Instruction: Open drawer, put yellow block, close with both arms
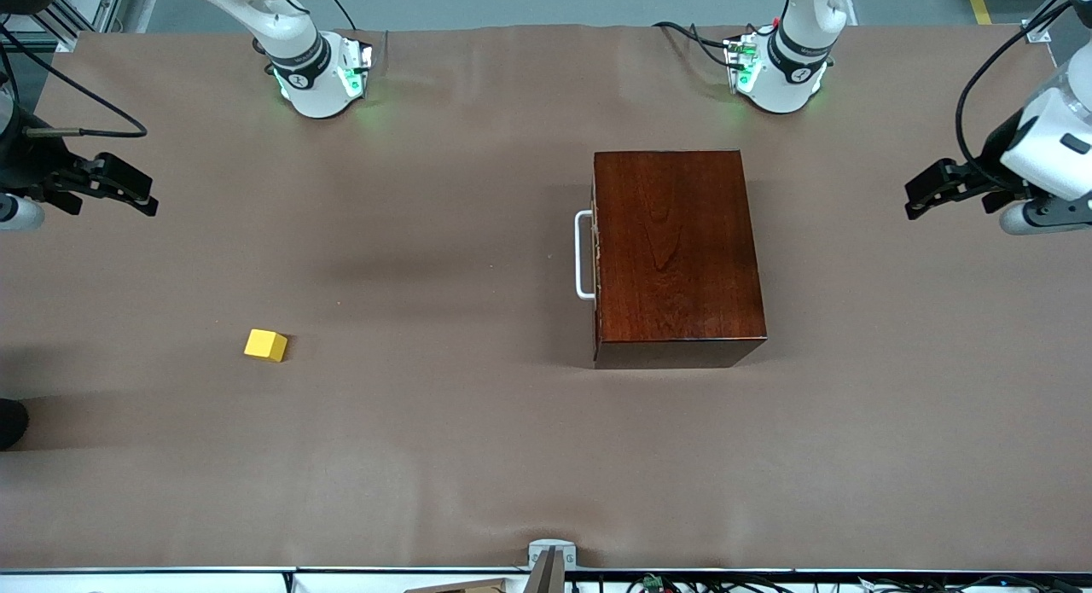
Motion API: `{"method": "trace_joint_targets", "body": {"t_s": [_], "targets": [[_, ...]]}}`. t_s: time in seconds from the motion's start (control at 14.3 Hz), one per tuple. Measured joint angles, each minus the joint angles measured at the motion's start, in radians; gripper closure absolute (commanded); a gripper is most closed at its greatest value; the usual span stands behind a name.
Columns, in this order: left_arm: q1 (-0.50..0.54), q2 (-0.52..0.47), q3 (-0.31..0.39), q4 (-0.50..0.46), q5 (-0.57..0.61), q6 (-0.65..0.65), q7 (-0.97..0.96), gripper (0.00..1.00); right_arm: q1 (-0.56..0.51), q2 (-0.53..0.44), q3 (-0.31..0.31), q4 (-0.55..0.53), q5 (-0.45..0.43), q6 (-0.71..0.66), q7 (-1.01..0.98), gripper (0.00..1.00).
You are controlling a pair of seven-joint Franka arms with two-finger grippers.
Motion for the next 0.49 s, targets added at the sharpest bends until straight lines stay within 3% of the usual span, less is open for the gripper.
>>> {"method": "trace_joint_targets", "body": {"t_s": [0.49], "targets": [[-0.007, 0.015, -0.141, 0.011, -0.058, 0.021, -0.184, 0.00, 0.000, 0.000, 0.000, 0.000, 0.000, 0.000, 0.000, 0.00]]}}
